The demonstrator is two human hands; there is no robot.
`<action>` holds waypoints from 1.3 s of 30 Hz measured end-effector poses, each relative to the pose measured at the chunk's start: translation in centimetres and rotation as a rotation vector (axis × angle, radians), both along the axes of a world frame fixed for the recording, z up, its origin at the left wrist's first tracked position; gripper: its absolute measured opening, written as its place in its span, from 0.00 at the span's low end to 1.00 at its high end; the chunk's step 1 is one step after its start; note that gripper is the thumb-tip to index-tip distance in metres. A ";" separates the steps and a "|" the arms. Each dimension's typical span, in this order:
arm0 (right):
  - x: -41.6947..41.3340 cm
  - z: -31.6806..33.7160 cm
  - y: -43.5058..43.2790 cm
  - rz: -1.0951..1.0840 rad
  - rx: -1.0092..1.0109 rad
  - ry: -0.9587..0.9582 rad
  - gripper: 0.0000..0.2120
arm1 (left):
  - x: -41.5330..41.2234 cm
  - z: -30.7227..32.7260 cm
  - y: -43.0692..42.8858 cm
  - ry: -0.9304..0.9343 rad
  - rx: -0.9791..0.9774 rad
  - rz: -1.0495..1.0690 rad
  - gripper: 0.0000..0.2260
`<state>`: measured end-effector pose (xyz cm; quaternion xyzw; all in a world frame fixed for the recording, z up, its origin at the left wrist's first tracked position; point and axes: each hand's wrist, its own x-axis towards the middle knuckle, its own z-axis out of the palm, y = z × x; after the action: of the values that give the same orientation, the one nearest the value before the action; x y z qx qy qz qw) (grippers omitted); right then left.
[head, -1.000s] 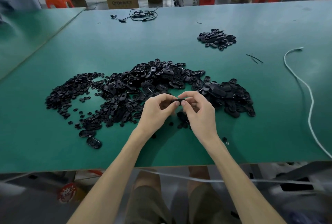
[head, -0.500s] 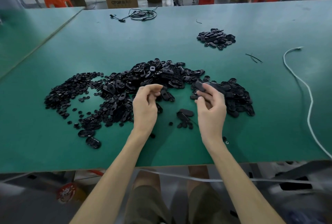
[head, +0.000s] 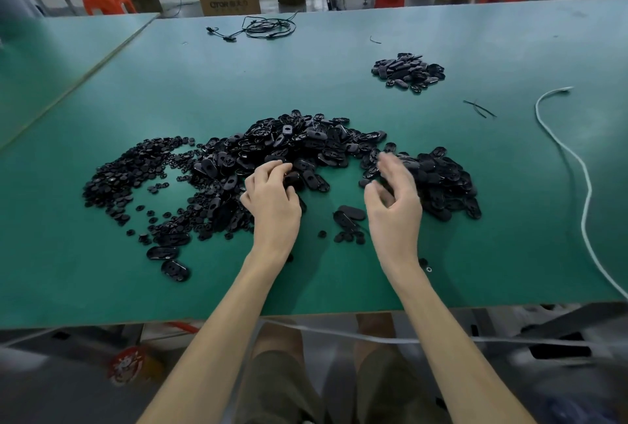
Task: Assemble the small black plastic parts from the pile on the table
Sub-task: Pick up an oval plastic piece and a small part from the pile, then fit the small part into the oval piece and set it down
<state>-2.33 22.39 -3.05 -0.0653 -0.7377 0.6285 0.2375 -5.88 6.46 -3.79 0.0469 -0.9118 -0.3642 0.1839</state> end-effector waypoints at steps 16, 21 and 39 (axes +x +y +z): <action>0.0 -1.3 -1.2 0.405 0.671 -0.118 0.10 | 0.0 0.2 -0.7 0.089 0.376 0.000 0.07; 0.0 -1.1 -1.3 0.385 0.728 -0.114 0.11 | 0.1 0.2 -0.6 0.101 0.481 -0.021 0.06; -0.1 -1.1 -1.3 0.309 0.668 0.005 0.09 | 0.5 0.8 -0.4 0.133 0.355 -0.101 0.05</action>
<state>-2.40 21.06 -4.11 0.1297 -0.9029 0.3816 0.1496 -5.42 6.06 -2.98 0.0086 -0.8203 -0.5304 0.2138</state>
